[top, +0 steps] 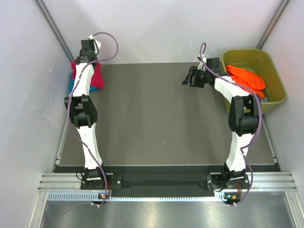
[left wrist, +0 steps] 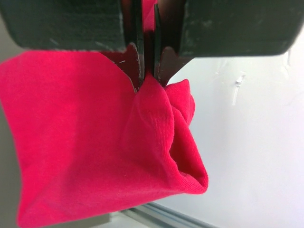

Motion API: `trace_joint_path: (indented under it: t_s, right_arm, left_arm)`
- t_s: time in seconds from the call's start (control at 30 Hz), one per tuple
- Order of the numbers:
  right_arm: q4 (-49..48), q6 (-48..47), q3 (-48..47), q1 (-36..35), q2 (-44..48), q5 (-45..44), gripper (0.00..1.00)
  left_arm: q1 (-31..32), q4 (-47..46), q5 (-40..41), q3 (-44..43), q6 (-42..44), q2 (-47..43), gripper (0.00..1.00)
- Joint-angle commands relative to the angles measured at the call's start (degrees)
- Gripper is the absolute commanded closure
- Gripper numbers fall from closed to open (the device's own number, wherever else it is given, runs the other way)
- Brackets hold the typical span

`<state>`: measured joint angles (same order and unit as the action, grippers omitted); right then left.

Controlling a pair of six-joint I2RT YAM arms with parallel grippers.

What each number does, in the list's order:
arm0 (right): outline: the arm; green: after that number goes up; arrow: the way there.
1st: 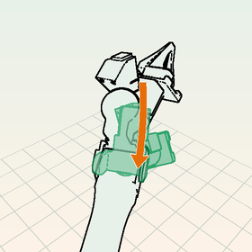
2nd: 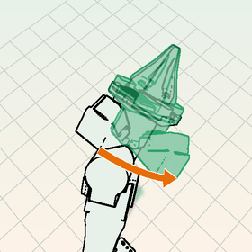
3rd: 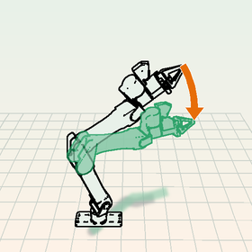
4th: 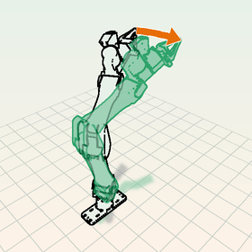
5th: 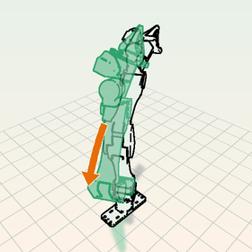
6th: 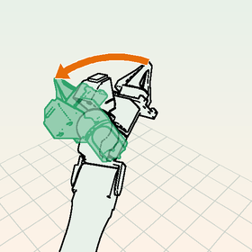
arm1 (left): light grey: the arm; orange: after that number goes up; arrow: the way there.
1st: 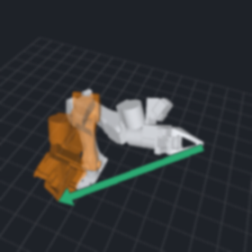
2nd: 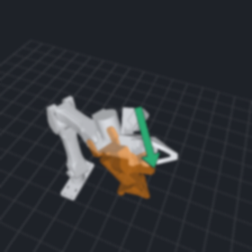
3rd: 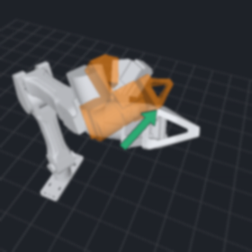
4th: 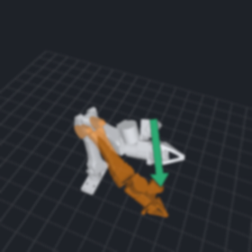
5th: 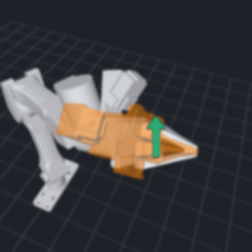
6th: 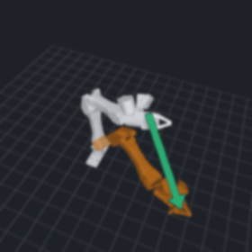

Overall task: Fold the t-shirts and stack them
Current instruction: Neatly place the folded tshirt to the corner

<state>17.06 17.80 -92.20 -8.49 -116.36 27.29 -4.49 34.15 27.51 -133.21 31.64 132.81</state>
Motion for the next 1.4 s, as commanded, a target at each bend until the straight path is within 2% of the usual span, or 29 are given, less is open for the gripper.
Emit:
trace_joint_path:
  t_s: [0.0,0.3,0.47,0.83,0.87,0.9,0.93,1.0,1.07,1.23,1.3,1.37]
  right_arm:
    - [-2.2,-0.4,0.2,-0.3,2.0,0.3,0.39]
    - [-1.9,-0.8,0.5,-0.3,2.2,0.0,0.39]
    - [-1.9,-1.0,0.6,-0.2,2.2,-0.2,0.39]
    - [-1.8,-1.5,1.1,-0.6,2.1,-0.7,0.38]
    - [-1.8,-1.5,1.1,-0.6,2.2,-0.6,0.38]
    - [-1.7,-1.6,1.1,-0.6,2.2,-0.6,0.38]
    - [-1.8,-1.9,1.1,-0.6,2.3,-0.6,0.38]
    - [-1.8,-2.2,1.2,-0.6,2.3,-0.8,0.38]
    - [-1.8,-2.3,1.4,-0.6,2.4,-0.8,0.38]
    - [-1.8,-2.3,1.4,-0.9,2.4,-1.0,0.38]
    - [-1.7,-2.3,1.1,-1.1,2.6,-1.5,0.38]
    - [-1.8,-2.1,0.9,-1.3,2.8,-2.2,0.38]
  left_arm:
    - [-1.7,-6.5,3.3,-1.8,1.3,-0.8,1.00]
    - [-4.9,-10.2,4.1,-3.4,5.2,2.5,1.00]
    - [-6.1,-15.8,3.4,-0.5,9.3,4.2,1.00]
    - [-6.5,-22.7,6.5,-1.1,13.9,10.9,0.99]
    - [-6.4,-24.9,7.4,-1.1,14.1,11.8,0.96]
    - [-6.4,-26.1,9.9,-1.1,14.2,12.2,0.85]
    - [-6.2,-27.7,11.3,-0.9,14.1,12.5,0.62]
    - [-6.1,-28.4,12.5,-0.9,13.2,12.2,0.50]
    - [-5.3,-27.7,12.1,-1.4,10.7,10.4,0.34]
    - [0.8,-21.9,8.3,-4.2,3.6,4.3,0.27]
    - [4.3,-20.6,6.3,-1.9,1.6,-0.7,0.27]
    - [8.3,-20.5,4.5,5.7,-2.8,-6.6,0.24]
